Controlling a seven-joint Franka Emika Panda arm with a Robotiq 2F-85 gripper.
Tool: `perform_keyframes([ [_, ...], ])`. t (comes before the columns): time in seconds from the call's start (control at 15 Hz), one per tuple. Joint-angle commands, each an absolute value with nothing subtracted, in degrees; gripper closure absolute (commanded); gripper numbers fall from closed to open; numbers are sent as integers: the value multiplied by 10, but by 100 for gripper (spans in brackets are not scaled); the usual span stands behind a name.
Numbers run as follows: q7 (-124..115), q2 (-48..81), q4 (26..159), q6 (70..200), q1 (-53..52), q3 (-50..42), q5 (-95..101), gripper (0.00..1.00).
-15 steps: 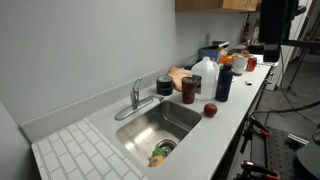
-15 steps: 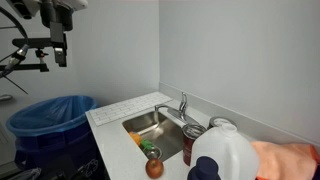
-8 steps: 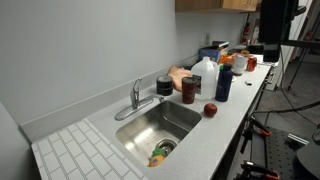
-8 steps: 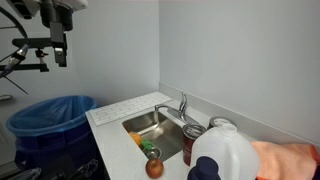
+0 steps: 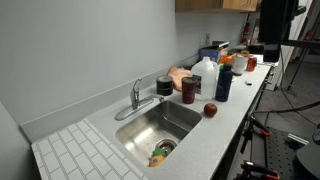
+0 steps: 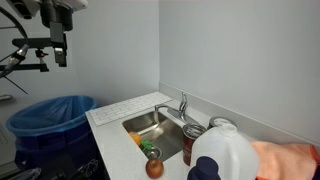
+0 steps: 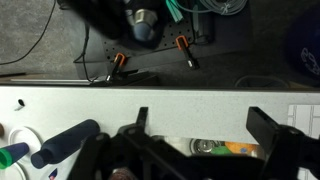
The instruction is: Move the tap nozzle to the left
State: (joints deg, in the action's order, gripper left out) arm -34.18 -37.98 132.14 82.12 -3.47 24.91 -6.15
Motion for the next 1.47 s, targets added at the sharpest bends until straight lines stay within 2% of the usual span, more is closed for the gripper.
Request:
perform_keyframes([
  [0.0, -348, -376, 1321, 823, -47, 240, -57, 0],
  [0.47, -350, -374, 1323, 832, -49, 237, -64, 0],
  [0.53, -322, -299, 1305, 894, -9, 218, -19, 0],
  [0.67, -329, -267, 1294, 935, 1, 209, 6, 0],
  [0.73, -343, -328, 1321, 905, -31, 213, -10, 0],
  [0.93, -340, -267, 1311, 939, -18, 190, 6, 0],
  [1.2, -340, -259, 1301, 939, -19, 191, 7, 0],
  [1.4, -342, -227, 1291, 992, -13, 182, 14, 0],
])
